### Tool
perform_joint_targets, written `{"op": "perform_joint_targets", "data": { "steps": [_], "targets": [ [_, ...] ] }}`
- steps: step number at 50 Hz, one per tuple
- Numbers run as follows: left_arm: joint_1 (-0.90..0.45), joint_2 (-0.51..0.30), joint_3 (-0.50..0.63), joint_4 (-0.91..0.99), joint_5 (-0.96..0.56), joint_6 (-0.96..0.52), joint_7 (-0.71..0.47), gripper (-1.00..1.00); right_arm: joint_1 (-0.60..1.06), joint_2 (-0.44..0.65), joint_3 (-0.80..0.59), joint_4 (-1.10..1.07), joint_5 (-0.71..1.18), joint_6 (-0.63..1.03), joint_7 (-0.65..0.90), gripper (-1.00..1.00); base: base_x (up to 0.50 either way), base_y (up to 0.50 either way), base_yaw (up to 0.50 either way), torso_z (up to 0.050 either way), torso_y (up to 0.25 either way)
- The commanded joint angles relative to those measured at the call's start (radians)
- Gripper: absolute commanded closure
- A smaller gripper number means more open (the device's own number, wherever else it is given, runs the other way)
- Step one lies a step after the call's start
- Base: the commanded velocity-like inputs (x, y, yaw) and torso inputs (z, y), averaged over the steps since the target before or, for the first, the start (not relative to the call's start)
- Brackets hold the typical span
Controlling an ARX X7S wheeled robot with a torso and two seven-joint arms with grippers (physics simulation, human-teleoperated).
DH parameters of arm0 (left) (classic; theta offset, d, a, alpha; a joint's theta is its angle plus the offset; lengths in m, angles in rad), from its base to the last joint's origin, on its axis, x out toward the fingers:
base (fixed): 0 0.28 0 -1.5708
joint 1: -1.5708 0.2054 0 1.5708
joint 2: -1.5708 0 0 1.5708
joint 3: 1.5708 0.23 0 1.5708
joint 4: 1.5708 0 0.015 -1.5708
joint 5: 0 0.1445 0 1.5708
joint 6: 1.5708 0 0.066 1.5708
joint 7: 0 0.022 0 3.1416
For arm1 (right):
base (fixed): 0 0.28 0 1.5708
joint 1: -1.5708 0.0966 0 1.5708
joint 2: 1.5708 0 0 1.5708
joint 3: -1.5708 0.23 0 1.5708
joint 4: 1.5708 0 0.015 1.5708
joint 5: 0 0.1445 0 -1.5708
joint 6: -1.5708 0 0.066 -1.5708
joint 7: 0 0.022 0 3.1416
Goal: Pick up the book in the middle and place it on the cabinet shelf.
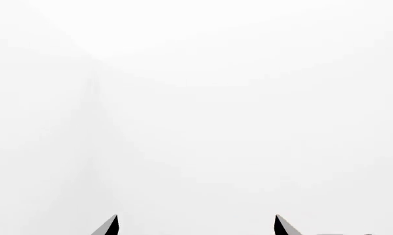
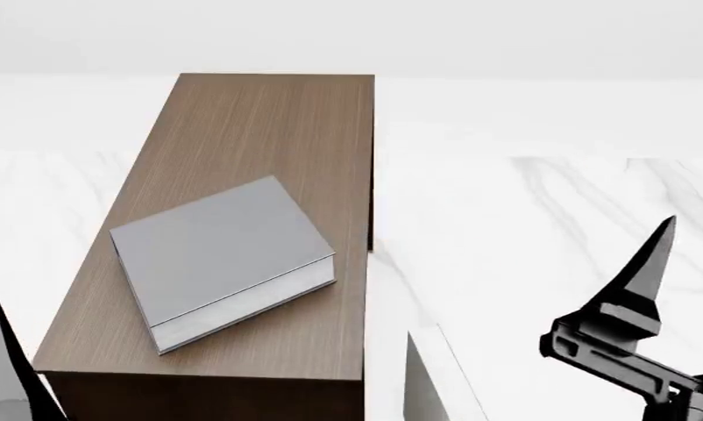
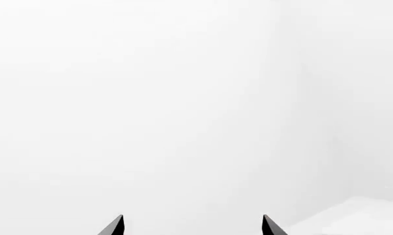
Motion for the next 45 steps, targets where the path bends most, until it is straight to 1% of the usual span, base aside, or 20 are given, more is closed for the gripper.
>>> {"op": "perform_joint_targets", "data": {
  "steps": [1, 3, 7, 12, 15, 16, 19, 21, 25, 27, 32, 35, 45],
  "targets": [
    [-0.005, 0.007, -0.079, 0.028, 0.022, 0.005, -0.022, -1.00, -0.141, -0.023, 0.051, 0.089, -0.294, -0.223, -0.058, -1.00, 0.00, 0.00, 0.00, 0.000, 0.000],
    [-0.008, 0.006, -0.095, 0.023, 0.026, 0.007, -0.035, -1.00, -0.150, -0.029, 0.056, 0.110, -0.313, -0.294, -0.081, -1.00, 0.00, 0.00, 0.00, 0.000, 0.000],
    [-0.011, 0.001, -0.125, 0.036, 0.034, 0.004, -0.055, -1.00, -0.142, -0.014, 0.090, 0.089, -0.323, -0.330, -0.079, -1.00, 0.00, 0.00, 0.00, 0.000, 0.000],
    [-0.019, -0.017, -0.197, 0.077, 0.037, -0.022, -0.088, -1.00, -0.116, 0.014, 0.177, 0.060, -0.320, -0.319, -0.032, -1.00, 0.00, 0.00, 0.00, 0.000, 0.000],
    [-0.022, -0.031, -0.253, 0.111, 0.037, -0.048, -0.110, -1.00, -0.108, 0.033, 0.237, 0.040, -0.324, -0.318, -0.004, -1.00, 0.00, 0.00, 0.00, 0.000, 0.000],
    [-0.023, -0.041, -0.287, 0.133, 0.046, -0.062, -0.123, -1.00, -0.100, 0.043, 0.274, 0.031, -0.345, -0.312, 0.014, -1.00, 0.00, 0.00, 0.00, 0.000, 0.000],
    [-0.022, -0.056, -0.345, 0.170, 0.052, -0.080, -0.142, -1.00, -0.095, 0.066, 0.333, 0.007, -0.317, -0.295, 0.043, -1.00, 0.00, 0.00, 0.00, 0.000, 0.000],
    [-0.019, -0.075, -0.412, 0.216, 0.055, -0.105, -0.159, -1.00, -0.099, 0.093, 0.405, -0.032, -0.327, -0.287, 0.068, -1.00, 0.00, 0.00, 0.00, 0.000, 0.000],
    [-0.004, -0.092, -0.483, 0.267, 0.055, -0.120, -0.174, -1.00, -0.115, 0.112, 0.492, -0.084, -0.344, -0.271, 0.100, -1.00, 0.00, 0.00, 0.00, 0.000, 0.002],
    [0.009, -0.099, -0.533, 0.303, 0.096, -0.131, -0.190, -1.00, -0.128, 0.120, 0.540, -0.101, -0.347, -0.294, 0.101, -1.00, 0.00, 0.00, 0.00, 0.000, 0.000],
    [0.019, -0.116, -0.615, 0.329, 0.085, -0.155, -0.196, -1.00, -0.150, 0.142, 0.640, -0.152, -0.354, -0.283, 0.111, -1.00, 0.00, 0.00, 0.00, 0.000, 0.000],
    [0.031, -0.121, -0.661, 0.344, 0.075, -0.165, -0.199, -1.00, -0.157, 0.142, 0.658, -0.151, -0.347, -0.294, 0.107, -1.00, 0.00, 0.00, 0.00, 0.000, 0.000],
    [0.039, -0.121, -0.702, 0.372, 0.070, -0.175, -0.201, -1.00, -0.152, 0.129, 0.643, -0.143, -0.352, -0.321, 0.096, -1.00, 0.00, 0.00, 0.00, 0.000, 0.000]
  ]
}}
